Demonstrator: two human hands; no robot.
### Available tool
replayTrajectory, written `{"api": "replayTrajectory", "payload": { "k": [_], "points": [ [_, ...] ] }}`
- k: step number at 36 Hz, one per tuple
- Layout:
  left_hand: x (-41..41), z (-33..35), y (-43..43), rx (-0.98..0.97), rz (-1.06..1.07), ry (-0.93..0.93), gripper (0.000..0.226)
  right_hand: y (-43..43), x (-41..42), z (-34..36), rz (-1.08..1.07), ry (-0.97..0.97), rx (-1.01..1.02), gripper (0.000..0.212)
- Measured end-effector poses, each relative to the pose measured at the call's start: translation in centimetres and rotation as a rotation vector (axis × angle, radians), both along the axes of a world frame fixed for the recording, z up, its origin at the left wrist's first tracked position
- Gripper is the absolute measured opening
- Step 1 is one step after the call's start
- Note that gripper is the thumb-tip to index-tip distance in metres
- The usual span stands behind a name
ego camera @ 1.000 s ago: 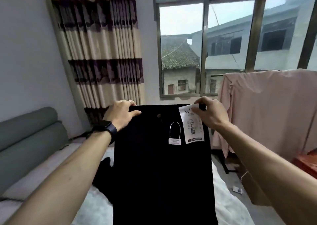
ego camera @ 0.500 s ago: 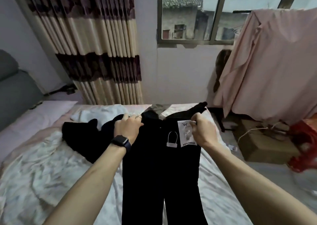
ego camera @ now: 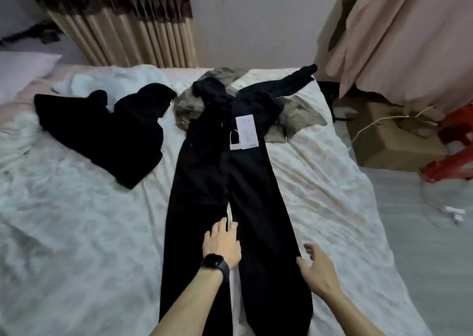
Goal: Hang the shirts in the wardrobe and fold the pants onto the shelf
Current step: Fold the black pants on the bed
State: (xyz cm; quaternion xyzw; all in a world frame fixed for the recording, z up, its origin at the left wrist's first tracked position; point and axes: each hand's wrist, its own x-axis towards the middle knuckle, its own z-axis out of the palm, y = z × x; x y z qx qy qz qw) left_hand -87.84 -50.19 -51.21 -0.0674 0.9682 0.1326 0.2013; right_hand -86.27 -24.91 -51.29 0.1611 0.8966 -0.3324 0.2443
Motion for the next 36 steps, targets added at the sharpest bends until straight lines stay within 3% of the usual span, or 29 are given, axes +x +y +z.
{"api": "replayTrajectory", "payload": {
  "k": [3, 7, 10, 13, 16, 21, 24, 27, 29, 31, 33, 36],
  "points": [
    [7.1, -3.6, 4.2, 0.172, 0.144, -0.118, 0.057, 3.1, 6.3, -3.6, 0.002, -0.105, 0.042, 0.054],
    [15.4, -6.5, 9.2, 0.354, 0.574, -0.217, 0.064, 5.6, 12.3, -6.4, -0.006, -0.122, 0.042, 0.036],
    [20.2, -8.1, 12.0, 0.599, 0.859, -0.305, 0.069, 6.6, 15.1, -7.8, -0.02, -0.158, -0.043, 0.037],
    [24.1, -9.0, 14.2, 0.701, 0.89, -0.301, 0.05, 7.6, 17.7, -9.1, 0.053, -0.162, -0.097, 0.045],
    [25.8, -9.9, 15.1, 0.794, 0.926, -0.292, 0.046, 8.1, 19.2, -9.9, 0.027, -0.21, -0.189, 0.039],
    [27.6, -10.3, 14.5, 0.946, 0.941, -0.315, 0.069, 9.9, 22.0, -9.7, -0.002, -0.303, -0.332, 0.019],
    [29.7, -9.1, 14.6, 0.806, 0.84, -0.318, 0.05, 11.1, 24.2, -8.8, -0.045, -0.12, -0.335, 0.011],
    [31.3, -8.5, 15.0, 0.589, 0.765, -0.247, 0.029, 11.6, 25.7, -8.6, 0.006, 0.054, -0.224, 0.024],
    [32.1, -8.2, 15.2, 0.421, 0.736, -0.267, 0.031, 11.9, 26.1, -9.3, 0.086, 0.035, -0.122, 0.032],
    [32.6, -7.6, 15.4, 0.27, 0.689, -0.312, 0.027, 12.3, 26.0, -9.9, 0.234, -0.116, -0.011, 0.028],
    [32.5, -7.6, 15.9, 0.156, 0.629, -0.285, 0.038, 12.6, 25.3, -10.3, 0.326, -0.184, 0.09, 0.021],
    [31.2, -7.1, 17.3, 0.104, 0.56, -0.115, 0.043, 12.2, 23.6, -9.6, 0.252, -0.077, 0.134, 0.028]
  ]
}}
